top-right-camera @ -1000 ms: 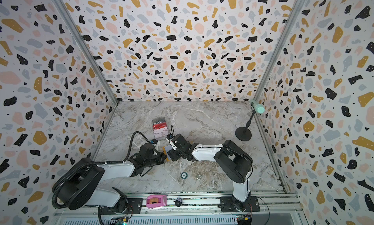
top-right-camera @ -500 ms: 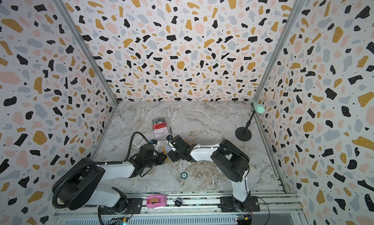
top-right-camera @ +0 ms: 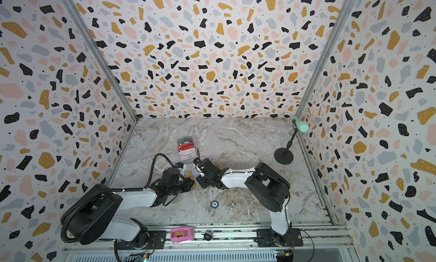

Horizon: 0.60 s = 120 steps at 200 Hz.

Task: Take the credit cards out of the card holder

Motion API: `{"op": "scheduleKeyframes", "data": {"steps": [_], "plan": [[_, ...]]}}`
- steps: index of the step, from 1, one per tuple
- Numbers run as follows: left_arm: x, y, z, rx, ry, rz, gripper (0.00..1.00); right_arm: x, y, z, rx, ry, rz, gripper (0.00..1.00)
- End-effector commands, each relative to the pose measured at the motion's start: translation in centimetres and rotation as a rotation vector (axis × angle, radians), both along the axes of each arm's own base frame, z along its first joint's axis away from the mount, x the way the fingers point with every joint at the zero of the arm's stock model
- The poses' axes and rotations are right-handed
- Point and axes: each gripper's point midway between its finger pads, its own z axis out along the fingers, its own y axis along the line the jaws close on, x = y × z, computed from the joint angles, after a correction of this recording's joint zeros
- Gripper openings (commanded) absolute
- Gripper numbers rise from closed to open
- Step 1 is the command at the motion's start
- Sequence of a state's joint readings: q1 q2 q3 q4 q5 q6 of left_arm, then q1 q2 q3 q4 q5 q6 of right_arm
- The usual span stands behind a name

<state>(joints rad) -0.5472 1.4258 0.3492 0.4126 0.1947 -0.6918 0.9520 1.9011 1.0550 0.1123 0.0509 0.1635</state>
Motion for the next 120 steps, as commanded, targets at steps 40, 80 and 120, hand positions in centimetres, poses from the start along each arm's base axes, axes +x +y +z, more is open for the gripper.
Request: {"op": "scheduleKeyframes", "data": {"steps": [40,80,120], "plan": [[-1.2,1.1,-1.9,0.076,0.052,-0.002,0.00,1.3,-1.9,0.2,-0.055,-0.024,-0.084,0.51],[-1.3,1.2,-2.1,0.084,0.056,-0.002,0.00,1.4,-2.2,0.8,-0.037,-0.023,-0.098,0.50],[-1.3,1.3,-2.1,0.090,0.057,-0.004,0.00,2.0,-3.2,1.2,-0.051,-0.040,-0.142,0.50]]}}
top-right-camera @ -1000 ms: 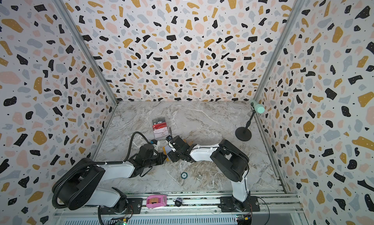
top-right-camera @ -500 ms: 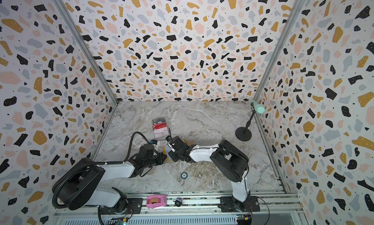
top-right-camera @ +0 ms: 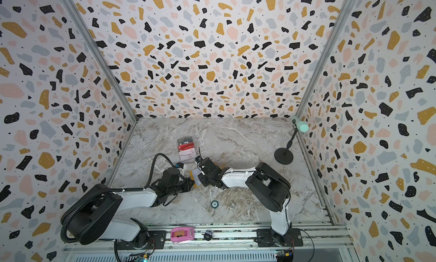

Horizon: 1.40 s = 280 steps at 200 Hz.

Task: Take the credit cards out of the card holder

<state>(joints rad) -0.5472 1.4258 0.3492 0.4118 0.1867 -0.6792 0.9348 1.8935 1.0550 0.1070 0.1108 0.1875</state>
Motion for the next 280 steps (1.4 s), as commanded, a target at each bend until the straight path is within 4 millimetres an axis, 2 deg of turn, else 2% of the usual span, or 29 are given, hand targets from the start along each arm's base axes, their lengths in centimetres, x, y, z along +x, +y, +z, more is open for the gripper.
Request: {"op": "scheduleKeyframes", "data": {"steps": [1,114,172,214,235,280], "plan": [[-1.4,1.2,-2.1,0.079,0.068,0.000,0.00,0.6,-2.0,0.8,-0.037,-0.013,-0.068,0.50],[-1.6,1.3,-2.3,0.095,0.072,-0.008,0.00,2.4,-6.0,2.1,-0.032,-0.029,-0.223,0.34],[-1.4,1.3,-2.2,0.096,0.067,-0.005,0.00,2.8,-8.1,3.5,-0.066,-0.087,-0.296,0.34],[-1.3,1.6,-2.1,0.111,0.061,-0.001,0.00,2.6,-7.7,5.4,-0.073,-0.084,-0.267,0.36],[-1.2,1.5,-2.0,0.111,0.054,-0.001,0.00,2.4,-7.3,5.7,-0.086,-0.064,-0.235,0.36],[-1.3,1.6,-1.9,0.116,0.050,-0.004,0.00,-0.3,-3.0,5.5,0.053,0.137,-0.020,0.35]]}}
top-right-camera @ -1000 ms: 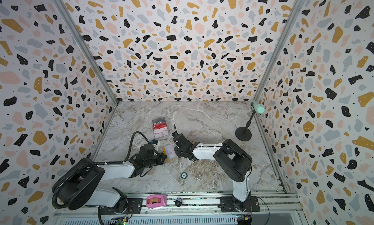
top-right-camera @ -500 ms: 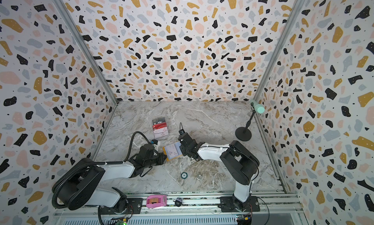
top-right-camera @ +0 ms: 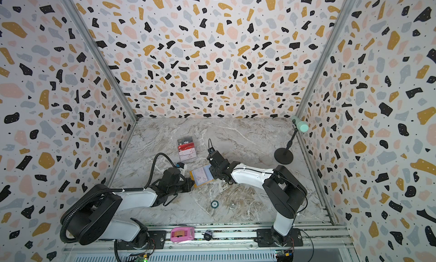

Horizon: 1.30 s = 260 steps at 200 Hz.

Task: Take the credit cards out of the card holder

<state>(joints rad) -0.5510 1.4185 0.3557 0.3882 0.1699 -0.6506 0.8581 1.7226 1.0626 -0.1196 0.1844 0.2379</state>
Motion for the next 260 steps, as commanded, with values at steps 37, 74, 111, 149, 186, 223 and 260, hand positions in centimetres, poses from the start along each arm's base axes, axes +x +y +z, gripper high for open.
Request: {"op": "scheduleKeyframes", "data": {"steps": [37,74,111,149,186,223,260], "plan": [[-1.4,1.5,-1.8,0.093,0.058,0.003,0.00,-3.0,5.0,0.2,0.241,0.272,0.211,0.35],[-1.3,1.5,-1.8,0.094,0.056,0.001,0.00,-2.8,5.9,-1.2,0.284,0.330,0.199,0.35],[-1.2,1.4,-1.5,0.089,0.050,0.000,0.00,-2.8,6.2,-2.9,0.285,0.366,0.182,0.34],[-0.9,1.3,-1.3,0.096,0.044,-0.004,0.00,-3.3,6.1,-4.1,0.286,0.410,0.163,0.31],[-0.8,1.2,-1.1,0.102,0.041,-0.014,0.00,-4.8,6.0,-3.9,0.329,0.453,0.177,0.29],[-1.5,1.5,-1.6,0.113,0.064,-0.022,0.00,-6.9,6.1,-4.3,0.361,0.505,0.186,0.28],[-2.3,1.5,-1.6,0.101,0.076,-0.041,0.00,-8.4,6.1,-4.0,0.397,0.524,0.176,0.28]]}}
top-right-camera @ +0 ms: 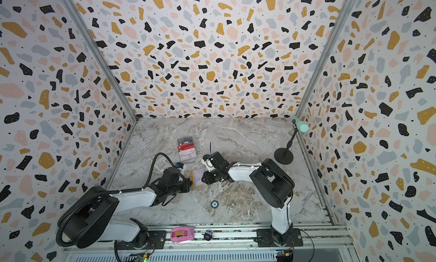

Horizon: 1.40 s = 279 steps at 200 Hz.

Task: Take the credit cards out of the card holder

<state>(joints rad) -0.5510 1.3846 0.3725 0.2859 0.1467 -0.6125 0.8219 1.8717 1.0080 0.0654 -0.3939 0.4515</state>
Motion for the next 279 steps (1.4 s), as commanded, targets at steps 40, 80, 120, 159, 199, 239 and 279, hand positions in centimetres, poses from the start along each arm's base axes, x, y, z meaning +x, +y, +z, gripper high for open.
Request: {"op": "scheduleKeyframes", "data": {"steps": [40,80,120,159,199,239,279], "plan": [[-3.2,0.0,-1.1,-0.029,0.078,-0.066,0.00,-3.4,0.4,1.8,0.057,0.053,0.020,0.28],[-3.0,0.8,-0.2,-0.009,0.048,-0.034,0.00,-2.3,-0.4,2.2,0.043,0.039,-0.044,0.31],[-1.6,0.8,1.4,0.036,0.014,-0.025,0.00,-1.6,-1.1,3.2,0.084,0.059,-0.076,0.45],[-0.3,-0.3,2.2,0.024,0.003,-0.043,0.00,-0.9,-0.8,3.8,0.161,0.103,-0.075,0.46],[0.3,-0.8,2.0,0.017,0.007,-0.052,0.00,-0.8,-0.3,3.0,0.173,0.149,-0.070,0.45],[0.2,-1.2,1.0,0.018,0.029,-0.069,0.00,-0.6,-0.3,2.0,0.177,0.180,-0.094,0.44],[0.2,-1.4,1.2,0.006,0.025,-0.075,0.00,-0.7,-0.1,1.6,0.189,0.203,-0.093,0.43]]}}
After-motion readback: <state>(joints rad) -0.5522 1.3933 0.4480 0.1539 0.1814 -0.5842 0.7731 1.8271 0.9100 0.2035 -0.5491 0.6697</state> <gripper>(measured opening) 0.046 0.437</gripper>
